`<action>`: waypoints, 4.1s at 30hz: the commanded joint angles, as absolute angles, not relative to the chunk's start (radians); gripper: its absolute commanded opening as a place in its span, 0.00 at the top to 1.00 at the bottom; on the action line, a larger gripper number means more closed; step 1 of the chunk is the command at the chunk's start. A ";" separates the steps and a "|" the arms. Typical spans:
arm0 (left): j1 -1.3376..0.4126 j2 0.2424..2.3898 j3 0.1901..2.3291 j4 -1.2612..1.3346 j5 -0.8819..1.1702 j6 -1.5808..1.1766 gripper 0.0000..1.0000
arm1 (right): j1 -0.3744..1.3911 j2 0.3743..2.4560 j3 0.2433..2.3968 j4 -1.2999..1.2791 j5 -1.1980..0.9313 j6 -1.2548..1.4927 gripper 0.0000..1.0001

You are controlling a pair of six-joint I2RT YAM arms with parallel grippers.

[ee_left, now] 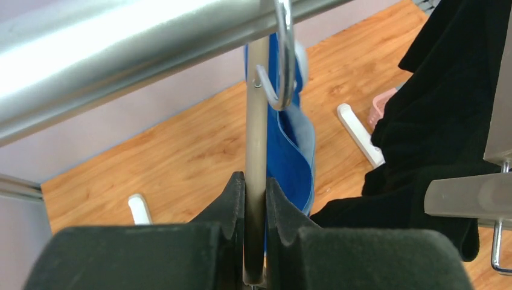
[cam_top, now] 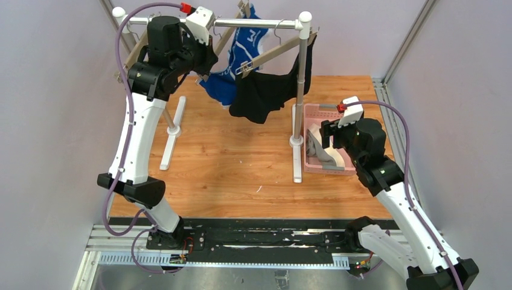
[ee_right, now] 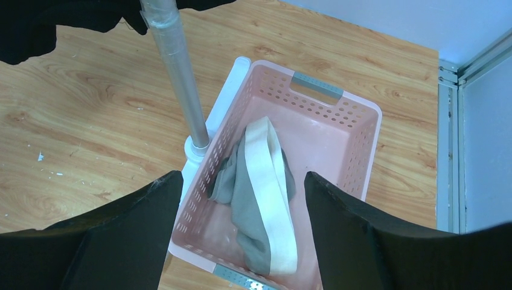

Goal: Remove the underwear clipped to the hanger

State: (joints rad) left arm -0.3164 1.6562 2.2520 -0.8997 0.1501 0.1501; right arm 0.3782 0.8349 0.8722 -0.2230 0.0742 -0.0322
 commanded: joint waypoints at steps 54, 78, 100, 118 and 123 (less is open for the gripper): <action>-0.353 0.861 1.262 -1.120 0.498 0.195 1.00 | 0.392 0.968 0.937 -0.153 -0.452 0.000 0.15; -0.370 0.965 1.331 -1.126 0.982 0.423 1.00 | 0.392 1.031 0.997 0.310 -1.231 0.305 0.15; -0.372 1.018 1.303 -1.052 0.951 0.392 1.00 | 0.413 1.032 0.885 0.332 -1.235 0.384 0.32; -0.395 1.046 1.266 -1.012 0.927 0.371 1.00 | 0.471 1.069 0.948 0.173 -1.217 0.263 1.00; -0.396 1.041 1.264 -0.975 0.921 0.340 1.00 | 0.485 1.053 0.960 0.110 -1.170 0.216 0.87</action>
State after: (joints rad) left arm -0.3897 1.0439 1.2617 -1.0939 0.9253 0.3946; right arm 0.4374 1.0691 0.9245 0.1871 -1.2018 0.2806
